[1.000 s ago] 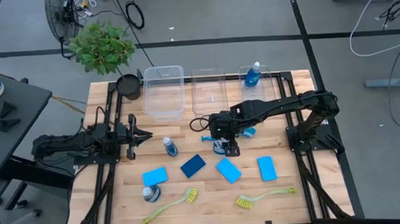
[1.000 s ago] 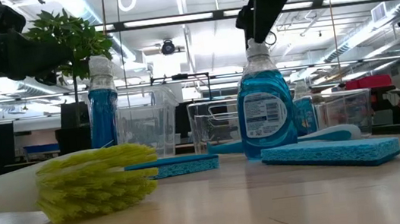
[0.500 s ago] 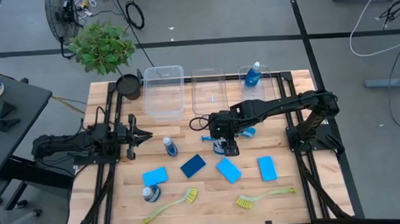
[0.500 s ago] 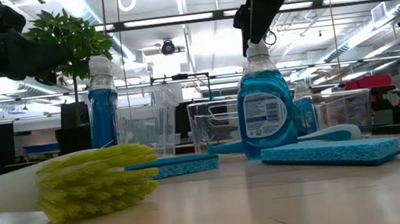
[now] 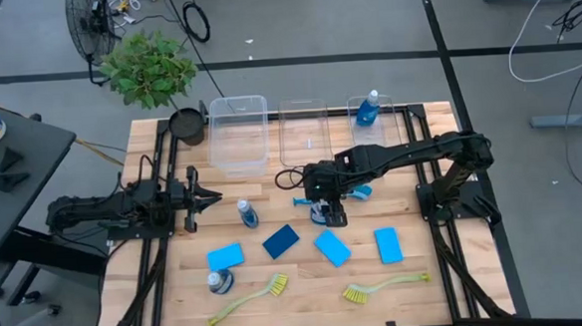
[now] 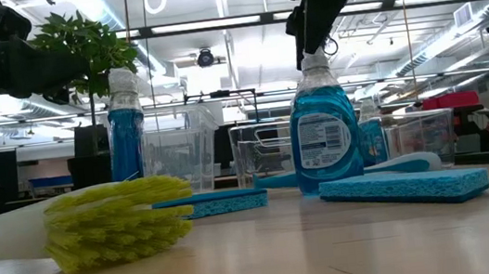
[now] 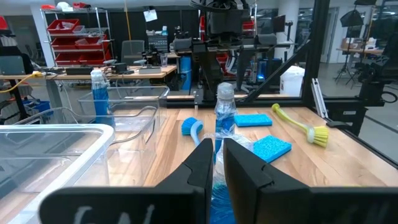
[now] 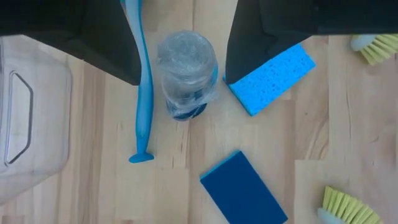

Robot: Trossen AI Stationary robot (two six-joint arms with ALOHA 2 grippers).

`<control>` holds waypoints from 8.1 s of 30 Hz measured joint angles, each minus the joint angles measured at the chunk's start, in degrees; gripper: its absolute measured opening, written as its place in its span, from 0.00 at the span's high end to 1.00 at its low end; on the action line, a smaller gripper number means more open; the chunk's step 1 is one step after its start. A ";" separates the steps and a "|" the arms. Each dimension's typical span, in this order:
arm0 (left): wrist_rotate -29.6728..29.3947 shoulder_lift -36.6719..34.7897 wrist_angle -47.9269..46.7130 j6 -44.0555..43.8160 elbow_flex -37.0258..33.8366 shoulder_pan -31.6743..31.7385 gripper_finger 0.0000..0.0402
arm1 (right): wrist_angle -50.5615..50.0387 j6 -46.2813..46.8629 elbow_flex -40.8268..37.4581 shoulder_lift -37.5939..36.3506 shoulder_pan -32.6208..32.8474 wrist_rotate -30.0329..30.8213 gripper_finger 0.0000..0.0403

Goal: Pick & Place Kitchen Sink Supplies
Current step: Put the blue detergent into the right transparent bin

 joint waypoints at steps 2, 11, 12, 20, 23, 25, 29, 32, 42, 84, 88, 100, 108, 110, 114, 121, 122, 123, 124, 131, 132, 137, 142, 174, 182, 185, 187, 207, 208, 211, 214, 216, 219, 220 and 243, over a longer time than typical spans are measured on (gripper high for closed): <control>0.00 0.00 0.00 -0.02 -0.01 -0.01 0.89 | 0.07 0.19 0.00 0.47 0.00 0.00 0.42; 0.00 0.00 0.00 0.00 0.01 -0.01 0.89 | -0.26 0.35 -0.04 1.70 0.00 0.00 0.42; -0.02 0.00 0.00 0.00 0.01 -0.01 0.89 | -0.51 0.35 -0.04 1.73 -0.02 0.00 0.42; 0.00 0.00 0.00 0.00 0.01 0.01 0.89 | -1.96 0.25 -0.04 1.70 -0.26 0.00 0.42; 0.00 0.00 0.00 0.00 0.00 -0.01 0.89 | -2.14 0.22 -0.04 1.70 -0.39 -0.04 0.46; 0.00 0.00 0.00 0.00 0.00 -0.01 0.89 | -2.16 0.20 -0.04 1.70 -0.53 -0.19 0.49; 0.00 0.00 0.00 0.00 0.01 -0.01 0.89 | -2.15 0.20 -0.04 1.70 -0.61 -0.30 0.57; 0.00 0.00 0.00 -0.01 0.00 -0.01 0.89 | -1.99 0.18 -0.04 1.70 -0.87 -1.27 0.63; 0.00 0.00 0.00 0.00 -0.01 -0.01 0.89 | -2.01 0.17 -0.02 1.68 -0.92 -1.57 0.68; 0.00 0.00 0.00 -0.01 0.00 -0.01 0.89 | -22.46 3.25 15.65 -12.04 -23.93 6.38 0.69; 0.00 0.00 0.00 -0.02 0.01 0.00 0.89 | -25.80 0.14 15.65 -13.00 -28.34 6.52 0.69; 0.00 0.00 0.00 -0.02 -0.01 0.01 0.89 | -27.77 -12.50 15.65 -14.48 -42.70 6.67 0.69; 0.00 0.00 0.00 0.00 -0.01 -0.01 0.89 | -28.86 -22.67 15.65 -13.30 -47.40 6.48 0.69; 0.00 0.00 0.00 -0.02 0.01 0.01 0.89 | -28.48 -27.55 15.33 -12.94 -48.02 6.47 0.69; 0.00 0.00 0.00 -0.02 0.00 -0.01 0.89 | -25.97 -36.12 12.37 -12.83 -49.37 5.97 0.69; 0.00 0.00 0.00 0.00 -0.01 0.01 0.89 | -21.03 -41.95 5.28 -12.76 -51.41 5.04 0.69; 0.00 0.00 0.00 -0.02 -0.01 -0.01 0.89 | -20.08 -42.52 4.41 -12.76 -51.51 4.79 0.69; 0.00 0.00 0.00 -0.02 0.00 0.00 0.89 | -19.24 -43.28 3.68 -12.76 -51.61 4.21 0.69; 0.00 0.00 0.00 0.00 0.00 0.00 0.89 | -18.53 -44.17 2.95 -12.74 -51.79 3.43 0.69; 0.00 0.00 0.00 -0.02 0.01 -0.01 0.89 | -16.10 -51.83 -1.42 -12.79 -53.12 -0.67 0.69; 0.00 0.00 0.00 0.00 0.01 -0.01 0.89 | -15.76 -52.16 -2.12 -12.79 -53.36 -0.53 0.69; 0.00 0.00 0.00 -0.01 0.00 0.01 0.89 | -15.06 -51.91 -5.28 -12.79 -54.62 -0.61 0.69; 0.00 0.00 0.00 -0.02 0.00 0.01 0.89 | -12.07 -51.66 -6.49 -12.79 -55.82 -0.78 0.69; 0.00 0.00 0.00 0.00 0.00 0.00 0.89 | -3.74 -38.83 -11.90 -12.76 -60.02 -5.15 0.69; 0.00 0.00 0.00 0.00 0.01 -0.01 0.89 | -3.89 -37.29 -11.89 -12.06 -60.43 -5.14 0.69; 0.00 0.00 0.00 0.00 -0.01 0.01 0.89 | -3.68 -37.27 -11.91 -11.70 -60.44 -5.16 0.69; 0.00 0.00 0.00 0.00 -0.01 0.00 0.89 | -3.57 -37.27 -11.91 -11.41 -60.43 -5.11 0.69; 0.00 0.00 0.00 0.00 0.01 0.00 0.89 | -1.20 -32.60 -11.89 -11.90 -60.39 0.06 0.40; 0.00 0.00 0.00 -0.01 0.00 0.00 0.89 | -1.18 -32.57 -11.89 -12.26 -60.38 0.08 0.39; 0.00 0.00 0.00 0.00 0.01 0.01 0.89 | -1.18 -32.50 -11.89 -13.72 -60.35 0.07 0.38; 0.00 0.00 0.00 0.00 0.00 0.00 0.89 | -1.20 -32.32 -11.87 -15.83 -59.80 0.56 0.39; 0.00 0.00 0.00 0.00 0.01 0.01 0.89 | -1.20 -30.89 -11.85 -17.46 -59.15 1.52 0.40; 0.00 0.00 0.00 -0.02 -0.01 0.00 0.89 | -1.90 -25.68 -11.83 -19.80 -58.03 0.90 0.42; 0.00 0.00 0.00 0.00 -0.01 0.00 0.89 | -2.40 -23.97 -11.80 -20.46 -57.56 -0.02 0.43; 0.00 0.00 0.00 -0.02 -0.01 0.00 0.89 | -5.28 3.33 -23.99 -21.40 -56.06 -0.35 0.88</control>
